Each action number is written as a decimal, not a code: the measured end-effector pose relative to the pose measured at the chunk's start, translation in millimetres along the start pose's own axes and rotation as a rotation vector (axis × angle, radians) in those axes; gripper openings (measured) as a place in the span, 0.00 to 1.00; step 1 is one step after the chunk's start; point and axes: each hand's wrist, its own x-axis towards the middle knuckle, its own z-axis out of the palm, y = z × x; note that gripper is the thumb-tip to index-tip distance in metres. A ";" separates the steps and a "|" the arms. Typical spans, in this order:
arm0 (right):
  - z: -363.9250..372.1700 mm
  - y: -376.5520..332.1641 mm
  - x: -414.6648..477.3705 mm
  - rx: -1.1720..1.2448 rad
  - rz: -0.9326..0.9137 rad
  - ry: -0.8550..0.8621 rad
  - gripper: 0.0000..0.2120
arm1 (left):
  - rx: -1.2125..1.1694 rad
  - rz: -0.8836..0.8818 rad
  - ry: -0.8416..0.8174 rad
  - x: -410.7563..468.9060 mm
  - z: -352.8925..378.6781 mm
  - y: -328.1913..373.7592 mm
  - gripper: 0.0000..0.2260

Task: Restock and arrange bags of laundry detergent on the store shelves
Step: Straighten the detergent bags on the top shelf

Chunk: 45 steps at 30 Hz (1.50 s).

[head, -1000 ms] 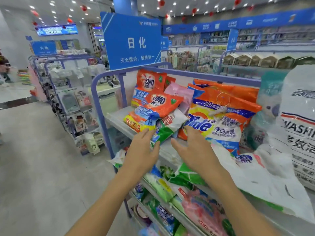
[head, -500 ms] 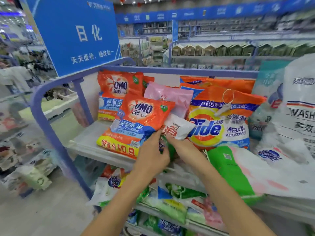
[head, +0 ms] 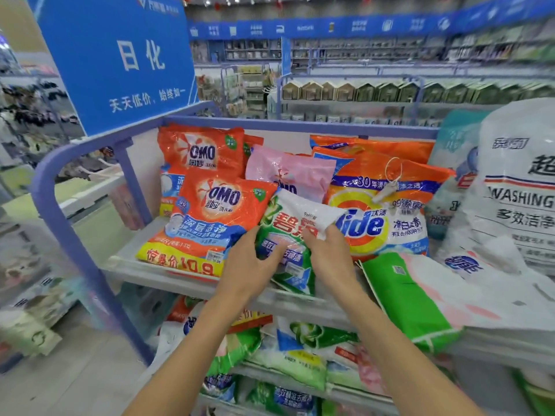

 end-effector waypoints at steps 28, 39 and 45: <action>-307.6 -9.5 -173.4 0.314 0.050 0.104 0.20 | -0.638 0.021 -0.506 -125.3 102.9 180.9 0.38; -517.2 36.2 -292.8 0.392 0.081 0.506 0.28 | -0.747 -0.056 -0.826 -264.4 252.5 334.3 0.12; -601.7 50.8 -333.6 0.425 0.087 0.704 0.12 | -0.774 -0.102 -0.939 -306.9 331.3 390.8 0.29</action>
